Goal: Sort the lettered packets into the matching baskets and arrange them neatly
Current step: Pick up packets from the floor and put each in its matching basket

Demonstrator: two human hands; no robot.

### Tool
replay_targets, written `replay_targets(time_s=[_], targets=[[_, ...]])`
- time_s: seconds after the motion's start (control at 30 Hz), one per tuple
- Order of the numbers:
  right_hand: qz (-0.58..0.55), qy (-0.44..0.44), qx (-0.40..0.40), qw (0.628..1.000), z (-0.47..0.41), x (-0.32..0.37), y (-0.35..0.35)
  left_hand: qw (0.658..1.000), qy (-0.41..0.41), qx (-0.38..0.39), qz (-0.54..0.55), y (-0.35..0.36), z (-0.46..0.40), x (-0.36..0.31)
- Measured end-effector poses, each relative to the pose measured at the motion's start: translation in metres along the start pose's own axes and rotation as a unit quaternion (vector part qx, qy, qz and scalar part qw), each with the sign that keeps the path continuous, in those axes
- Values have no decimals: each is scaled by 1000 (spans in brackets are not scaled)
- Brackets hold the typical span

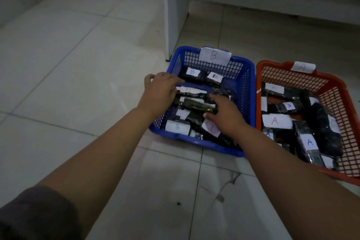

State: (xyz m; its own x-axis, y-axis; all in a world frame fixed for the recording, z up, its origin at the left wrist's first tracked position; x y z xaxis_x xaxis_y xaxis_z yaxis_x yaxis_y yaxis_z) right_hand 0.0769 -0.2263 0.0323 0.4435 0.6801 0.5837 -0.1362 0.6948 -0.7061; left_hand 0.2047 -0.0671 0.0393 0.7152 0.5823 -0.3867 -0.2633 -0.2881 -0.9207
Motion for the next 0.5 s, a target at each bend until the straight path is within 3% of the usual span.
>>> replay_targets(time_s=[0.13, 0.3, 0.37, 0.5], targets=[[12, -69, -106, 992, 30, 25, 7, 999, -1, -30, 37, -9, 85, 22], [4, -150, -205, 967, 90, 79, 64, 998, 5, 46, -36, -27, 196, 46], [23, -186, -173, 967, 113, 92, 99, 992, 18, 96, -77, -34, 243, 57], [86, -246, 6, 965, 156, 95, 157, 963, 61, 237, -113, -34, 348, 69]])
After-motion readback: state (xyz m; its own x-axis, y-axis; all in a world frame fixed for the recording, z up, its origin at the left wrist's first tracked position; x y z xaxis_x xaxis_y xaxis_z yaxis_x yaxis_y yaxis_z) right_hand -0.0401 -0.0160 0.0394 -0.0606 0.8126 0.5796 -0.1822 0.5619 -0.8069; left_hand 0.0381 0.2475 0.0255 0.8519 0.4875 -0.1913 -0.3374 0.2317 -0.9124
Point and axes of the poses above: each hand's wrist, its own z-axis away from the middle knuckle, its own y-axis out of the palm, x = y × z, the point moved 1 cm from there along -z, towards the middle knuckle, and after that the axes turned 14 degrees about x, right-handed, at the moved point
